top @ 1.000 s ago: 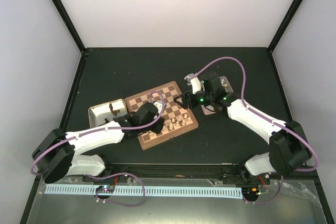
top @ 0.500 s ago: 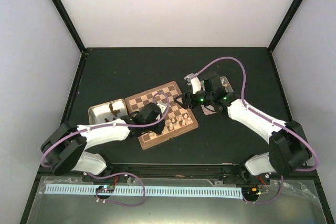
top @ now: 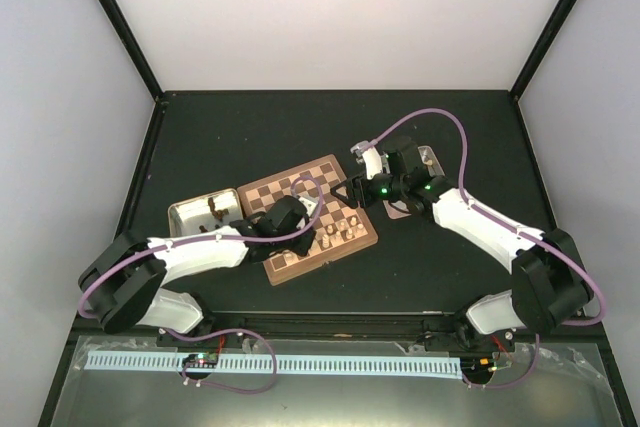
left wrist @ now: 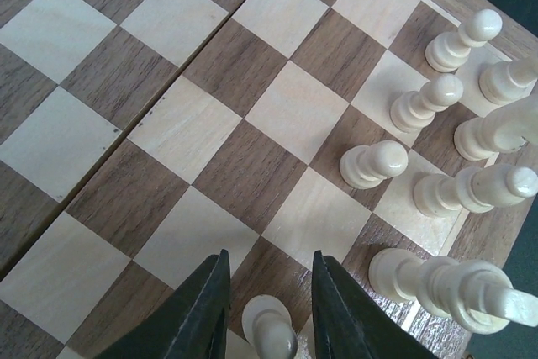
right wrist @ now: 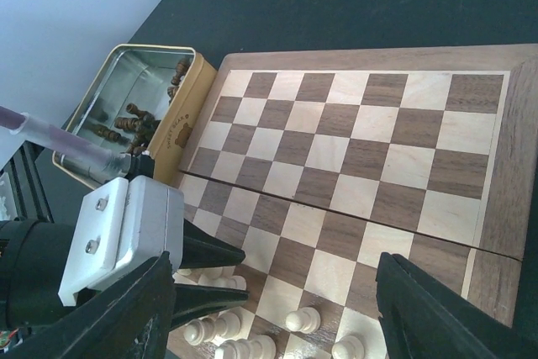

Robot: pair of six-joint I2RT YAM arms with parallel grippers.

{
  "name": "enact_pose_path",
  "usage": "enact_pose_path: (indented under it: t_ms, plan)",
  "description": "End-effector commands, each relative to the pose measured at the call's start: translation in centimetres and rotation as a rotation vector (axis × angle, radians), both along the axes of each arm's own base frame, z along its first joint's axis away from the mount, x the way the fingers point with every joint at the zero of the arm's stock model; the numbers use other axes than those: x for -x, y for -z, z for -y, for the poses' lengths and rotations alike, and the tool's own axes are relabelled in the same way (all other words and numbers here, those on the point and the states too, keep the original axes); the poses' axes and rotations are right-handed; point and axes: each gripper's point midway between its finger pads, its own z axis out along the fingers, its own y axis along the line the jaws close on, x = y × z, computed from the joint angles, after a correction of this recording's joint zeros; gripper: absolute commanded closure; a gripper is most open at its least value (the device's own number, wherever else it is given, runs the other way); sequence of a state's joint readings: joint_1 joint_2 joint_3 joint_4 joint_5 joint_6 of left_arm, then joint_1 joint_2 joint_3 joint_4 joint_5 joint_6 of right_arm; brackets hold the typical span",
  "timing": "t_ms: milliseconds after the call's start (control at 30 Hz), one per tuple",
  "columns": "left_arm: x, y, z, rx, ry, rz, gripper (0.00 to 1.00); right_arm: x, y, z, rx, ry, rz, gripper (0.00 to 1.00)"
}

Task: Set up the chess pieces on the board
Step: Place the chess piece on the chessboard, then move the storage box to the center of the board.

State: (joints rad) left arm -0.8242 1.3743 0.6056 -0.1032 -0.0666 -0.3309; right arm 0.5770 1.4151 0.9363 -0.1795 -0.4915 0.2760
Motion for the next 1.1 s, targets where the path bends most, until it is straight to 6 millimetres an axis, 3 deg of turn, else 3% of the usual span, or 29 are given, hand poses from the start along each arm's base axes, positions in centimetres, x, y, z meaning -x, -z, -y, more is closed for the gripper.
enact_pose_path:
  t_ms: [0,233,400,567,667,867,1067]
  plan:
    - [-1.2,-2.8,1.0,0.066,-0.009,0.046,0.71,-0.3,-0.5,0.0,-0.016,0.009,0.001,0.34]
    - [-1.9,-4.6,0.4,0.102,-0.055,0.051,0.76,-1.7,-1.2,1.7,0.012,0.145,0.036,0.35]
    - [-2.8,-6.8,-0.9,0.139,-0.120,0.071,0.81,-4.5,-0.6,6.5,0.097,0.433,0.019,0.36]
    - [-3.3,-9.1,-2.4,0.186,-0.179,0.095,0.80,-6.4,3.7,14.2,0.238,0.714,-0.126,0.38]
    - [-3.4,-10.9,-3.1,0.229,-0.202,0.124,0.75,-7.1,6.4,17.5,0.294,0.816,-0.218,0.42]
    - [-3.3,-13.5,-3.4,0.307,-0.203,0.163,0.70,-10.8,8.8,21.2,0.370,1.041,-0.262,0.51]
    - [-3.1,-14.5,-4.2,0.321,-0.211,0.188,0.68,-14.6,10.5,23.2,0.417,1.264,-0.284,0.49]
